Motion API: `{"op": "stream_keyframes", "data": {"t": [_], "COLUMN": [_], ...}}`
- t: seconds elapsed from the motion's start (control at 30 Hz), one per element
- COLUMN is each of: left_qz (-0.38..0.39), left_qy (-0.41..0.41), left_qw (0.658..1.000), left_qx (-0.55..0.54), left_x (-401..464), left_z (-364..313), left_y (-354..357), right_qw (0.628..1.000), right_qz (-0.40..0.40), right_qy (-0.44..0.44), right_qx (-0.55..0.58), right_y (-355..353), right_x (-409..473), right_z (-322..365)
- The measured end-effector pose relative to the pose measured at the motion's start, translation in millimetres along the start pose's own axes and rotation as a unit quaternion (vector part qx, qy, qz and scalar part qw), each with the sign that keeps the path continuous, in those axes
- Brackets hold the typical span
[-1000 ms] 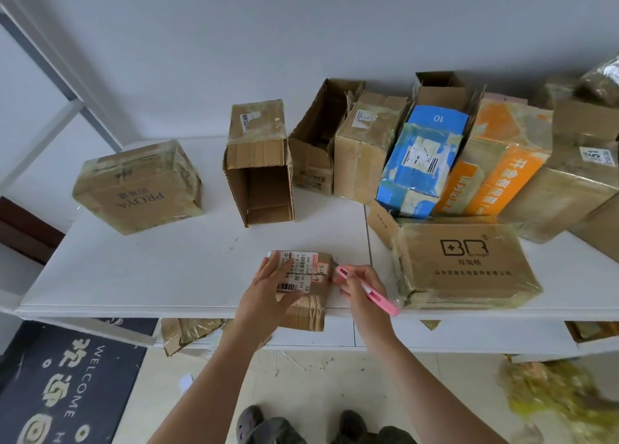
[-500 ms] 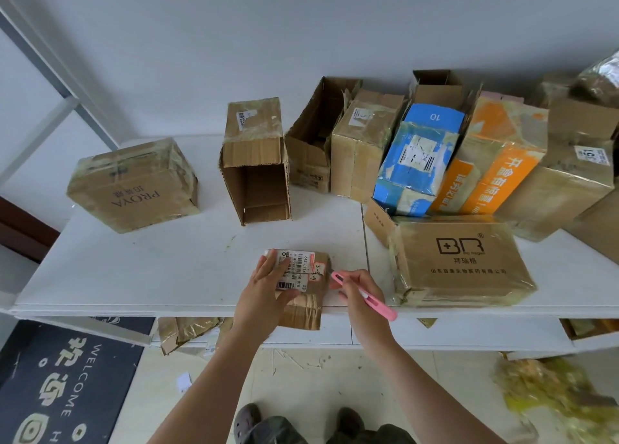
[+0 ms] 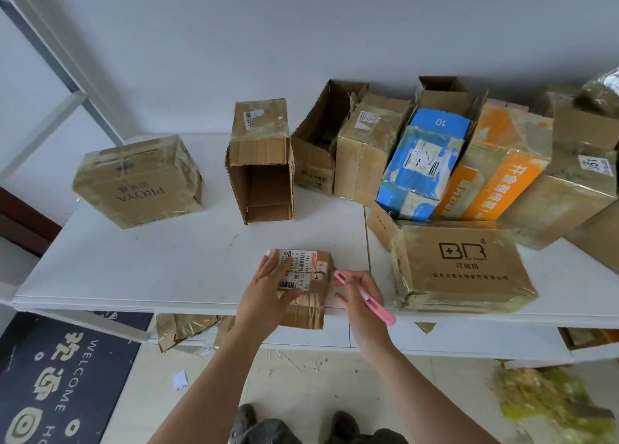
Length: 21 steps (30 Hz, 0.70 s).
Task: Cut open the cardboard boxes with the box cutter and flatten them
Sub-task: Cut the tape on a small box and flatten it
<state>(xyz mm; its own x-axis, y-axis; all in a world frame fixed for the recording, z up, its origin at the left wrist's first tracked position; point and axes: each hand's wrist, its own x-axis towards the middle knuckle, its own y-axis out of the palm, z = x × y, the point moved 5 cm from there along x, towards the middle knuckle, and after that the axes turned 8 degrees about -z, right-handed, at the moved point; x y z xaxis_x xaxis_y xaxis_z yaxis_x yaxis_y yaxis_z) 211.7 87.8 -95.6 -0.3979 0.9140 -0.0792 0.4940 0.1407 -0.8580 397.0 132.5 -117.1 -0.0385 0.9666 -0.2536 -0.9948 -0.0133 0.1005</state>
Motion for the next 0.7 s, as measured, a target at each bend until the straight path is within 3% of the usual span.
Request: {"op": "stream_keyframes", "data": {"t": [0.43,0.7], "left_qz": [0.003,0.012], "left_qy": [-0.011,-0.007], "left_qw": [1.000,1.000], "left_qx": [0.016,0.026], "left_x": [-1,-2], "left_z": [-6,-9], "left_y": [-1,-4], "right_qw": [0.991,0.992], "right_qz": [0.051,0.080], "right_qy": [-0.078,-0.040], "right_qx": [-0.096,-0.087], "right_y": [-1,-7], "right_x": [-13,-20], "right_z": [1,0]}}
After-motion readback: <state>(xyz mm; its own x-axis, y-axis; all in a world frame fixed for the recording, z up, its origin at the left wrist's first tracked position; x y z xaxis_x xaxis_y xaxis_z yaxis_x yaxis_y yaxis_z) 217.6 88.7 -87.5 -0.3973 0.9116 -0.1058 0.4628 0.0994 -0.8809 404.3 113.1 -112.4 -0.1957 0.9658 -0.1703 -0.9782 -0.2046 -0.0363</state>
